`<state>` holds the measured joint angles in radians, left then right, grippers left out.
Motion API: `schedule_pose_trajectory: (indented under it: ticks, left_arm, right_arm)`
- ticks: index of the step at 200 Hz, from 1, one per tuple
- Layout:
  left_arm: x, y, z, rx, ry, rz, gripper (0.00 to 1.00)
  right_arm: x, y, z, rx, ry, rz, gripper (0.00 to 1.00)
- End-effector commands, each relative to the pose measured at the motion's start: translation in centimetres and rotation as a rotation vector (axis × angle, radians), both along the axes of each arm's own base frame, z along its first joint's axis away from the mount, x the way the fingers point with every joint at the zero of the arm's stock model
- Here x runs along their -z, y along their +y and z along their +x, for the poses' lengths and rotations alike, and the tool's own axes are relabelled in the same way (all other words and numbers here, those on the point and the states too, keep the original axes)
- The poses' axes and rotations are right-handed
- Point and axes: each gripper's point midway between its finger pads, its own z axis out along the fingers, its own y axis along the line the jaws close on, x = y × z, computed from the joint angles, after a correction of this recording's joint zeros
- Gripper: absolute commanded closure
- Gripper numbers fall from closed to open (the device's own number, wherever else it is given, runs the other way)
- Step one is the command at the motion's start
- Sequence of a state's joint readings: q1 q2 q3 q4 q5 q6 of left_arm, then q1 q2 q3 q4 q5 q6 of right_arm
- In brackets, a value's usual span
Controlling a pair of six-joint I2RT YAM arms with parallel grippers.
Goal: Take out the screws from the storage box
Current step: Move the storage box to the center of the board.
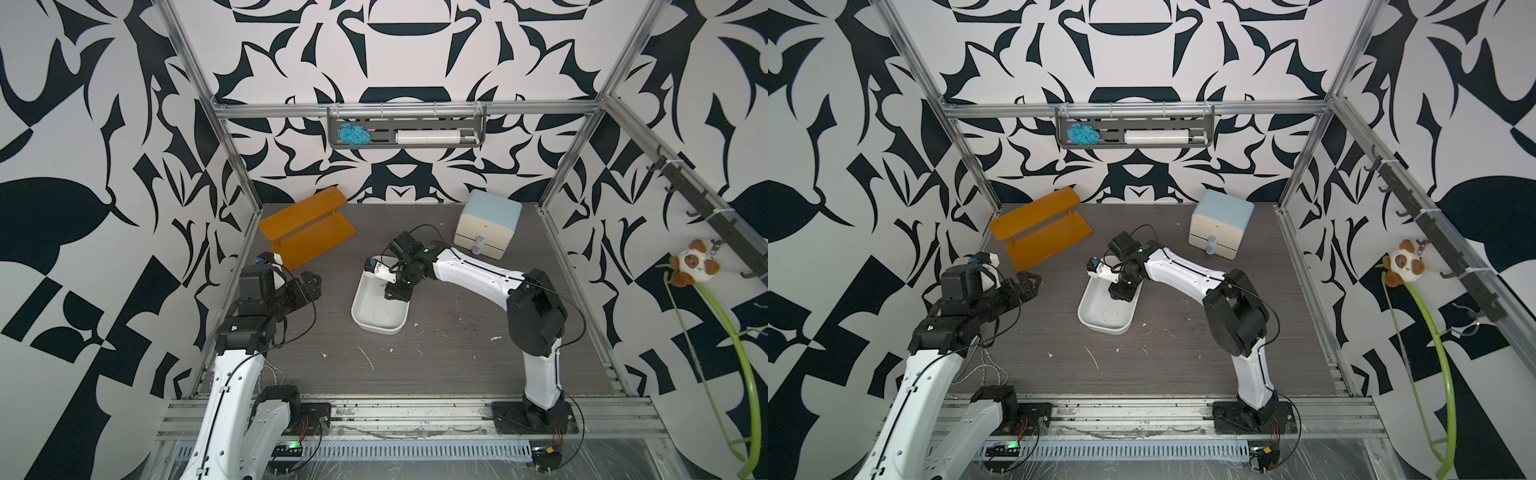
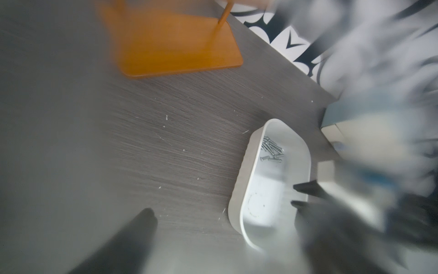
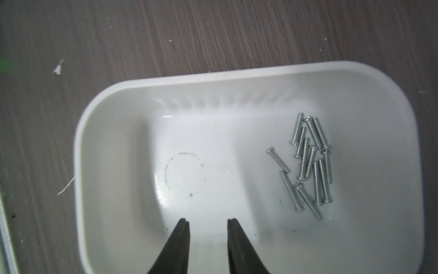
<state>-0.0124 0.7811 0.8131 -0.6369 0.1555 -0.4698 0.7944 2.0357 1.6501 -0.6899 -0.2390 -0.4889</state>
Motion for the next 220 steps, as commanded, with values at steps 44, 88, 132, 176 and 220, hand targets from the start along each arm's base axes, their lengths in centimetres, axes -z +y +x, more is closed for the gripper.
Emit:
schedule_pose_trajectory:
  ticks: [44, 88, 132, 176, 220]
  left_arm:
    - [0.9, -0.6, -0.6, 0.066, 0.035, 0.022, 0.01]
    - [1.4, -0.9, -0.4, 0.081, 0.062, 0.012, 0.01]
    - [1.6, -1.0, -0.3, 0.089, 0.067, 0.008, 0.01]
    - [1.4, -1.2, -0.3, 0.095, 0.062, -0.004, 0.01]
    - [1.4, -6.1, -0.2, 0.262, 0.090, -0.247, 0.01]
  right_arm:
    - [1.4, 2.3, 4.5, 0.020, -0.089, -0.068, 0.77]
    - [3.5, 1.9, 4.9, 0.017, -0.093, -0.118, 0.76]
    - [4.3, 1.9, 5.3, 0.023, -0.095, -0.132, 0.72]
    - [1.8, 2.4, 6.1, 0.036, -0.157, -0.087, 0.51]
    - [-4.1, 2.9, 8.5, 0.130, -0.264, 0.048, 0.44]
